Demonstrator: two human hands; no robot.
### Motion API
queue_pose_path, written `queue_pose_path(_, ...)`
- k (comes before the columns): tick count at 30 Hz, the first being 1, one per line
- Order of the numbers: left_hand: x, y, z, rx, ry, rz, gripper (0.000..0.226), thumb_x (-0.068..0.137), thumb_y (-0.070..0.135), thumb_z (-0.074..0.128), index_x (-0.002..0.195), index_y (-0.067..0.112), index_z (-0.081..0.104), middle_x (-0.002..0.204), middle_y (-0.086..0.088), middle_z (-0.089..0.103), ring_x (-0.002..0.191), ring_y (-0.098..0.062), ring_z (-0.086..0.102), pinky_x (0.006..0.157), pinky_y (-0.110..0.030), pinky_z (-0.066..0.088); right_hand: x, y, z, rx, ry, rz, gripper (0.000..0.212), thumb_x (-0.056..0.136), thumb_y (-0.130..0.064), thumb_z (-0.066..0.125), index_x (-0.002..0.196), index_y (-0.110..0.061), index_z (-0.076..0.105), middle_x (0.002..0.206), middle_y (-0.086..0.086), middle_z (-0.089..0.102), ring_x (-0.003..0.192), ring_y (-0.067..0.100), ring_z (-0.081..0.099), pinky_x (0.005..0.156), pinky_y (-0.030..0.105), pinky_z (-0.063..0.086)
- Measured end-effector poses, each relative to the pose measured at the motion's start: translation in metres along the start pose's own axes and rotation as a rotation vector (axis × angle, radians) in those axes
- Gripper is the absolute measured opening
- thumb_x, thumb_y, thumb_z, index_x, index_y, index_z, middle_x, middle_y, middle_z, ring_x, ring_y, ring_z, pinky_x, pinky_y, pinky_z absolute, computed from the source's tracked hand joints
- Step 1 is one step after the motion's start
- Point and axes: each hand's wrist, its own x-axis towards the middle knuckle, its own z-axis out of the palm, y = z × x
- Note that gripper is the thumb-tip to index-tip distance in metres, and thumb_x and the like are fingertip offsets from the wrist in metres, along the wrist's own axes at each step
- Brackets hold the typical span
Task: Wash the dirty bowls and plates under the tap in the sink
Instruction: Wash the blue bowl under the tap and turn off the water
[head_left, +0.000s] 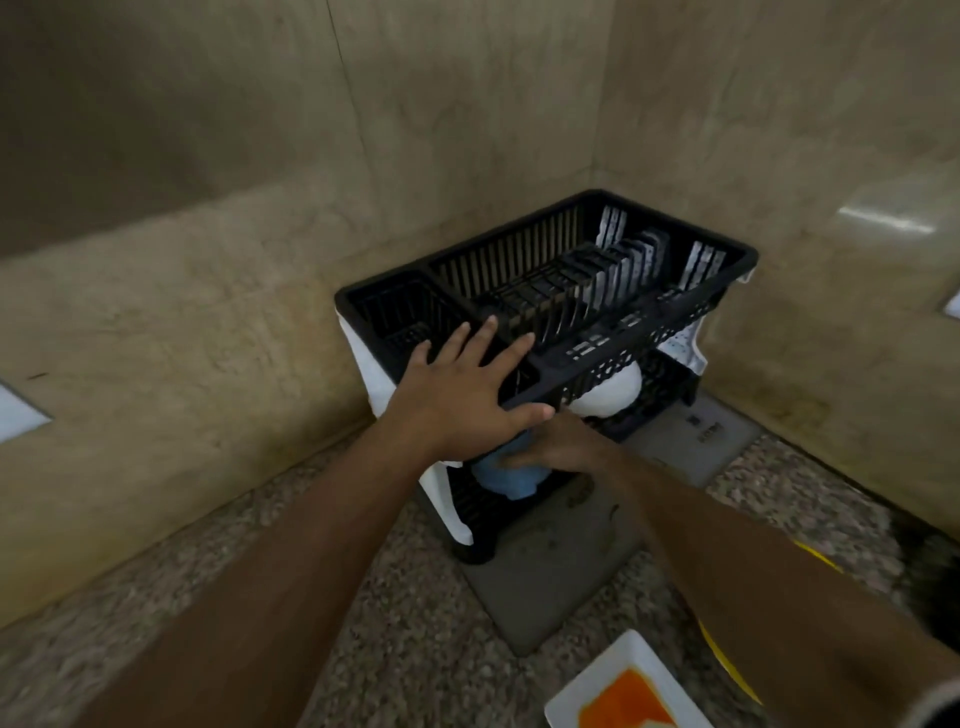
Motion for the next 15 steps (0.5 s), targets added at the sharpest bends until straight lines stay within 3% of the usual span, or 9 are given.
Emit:
queue_pose_path(3, -0.001, 0.000, 0.000, 0.000, 0.014, 0.008, 0.084, 0.081, 0.087, 0.019, 0.150, 0.051, -0.011, 0.164, 0.007, -0.017, 0.152, -0.019, -0.012, 0.120, -0.055, 0.001, 0.022, 0.005, 0.003, -0.062, -0.109, 0.060, 0.089, 0.072, -0.053, 0.082, 0.148, -0.029, 0.042, 0.147, -0.009, 0.047, 0.131, 0.015, 0.046, 0.105, 0.035, 0.042)
queue_pose_path(6, -0.001, 0.000, 0.001, -0.005, 0.026, 0.014, 0.083, 0.082, 0.086, 0.020, 0.150, 0.051, -0.011, 0.164, 0.007, -0.016, 0.152, -0.019, -0.010, 0.120, -0.055, 0.003, 0.029, 0.005, 0.001, -0.112, -0.175, 0.121, 0.077, 0.079, -0.041, 0.080, 0.146, -0.026, 0.044, 0.143, -0.003, 0.051, 0.126, 0.021, 0.050, 0.100, 0.038, 0.045)
queue_pose_path(9, -0.001, 0.000, 0.001, -0.002, 0.046, 0.010, 0.083, 0.082, 0.086, 0.020, 0.150, 0.050, -0.010, 0.164, 0.007, -0.014, 0.152, -0.019, -0.009, 0.120, -0.053, 0.004, 0.029, 0.014, 0.000, -0.157, -0.114, 0.067, 0.072, 0.084, -0.030, 0.076, 0.147, -0.024, 0.041, 0.144, 0.000, 0.048, 0.125, 0.021, 0.047, 0.100, 0.037, 0.042)
queue_pose_path(12, -0.002, 0.001, 0.001, -0.001, 0.049, 0.007, 0.082, 0.083, 0.085, 0.021, 0.151, 0.050, -0.009, 0.164, 0.007, -0.014, 0.152, -0.020, -0.008, 0.121, -0.053, 0.005, 0.026, 0.020, 0.005, -0.150, -0.046, 0.045, 0.086, 0.077, -0.042, 0.080, 0.150, -0.029, 0.037, 0.151, -0.001, 0.043, 0.134, 0.023, 0.043, 0.109, 0.045, 0.040)
queue_pose_path(15, -0.002, 0.001, 0.002, -0.007, 0.044, 0.005, 0.082, 0.083, 0.084, 0.022, 0.151, 0.050, -0.009, 0.164, 0.007, -0.014, 0.152, -0.019, -0.008, 0.121, -0.053, 0.005, 0.026, 0.022, 0.011, -0.136, 0.001, 0.026, 0.087, 0.076, -0.050, 0.079, 0.149, -0.030, 0.038, 0.149, -0.002, 0.046, 0.132, 0.022, 0.047, 0.107, 0.042, 0.042)
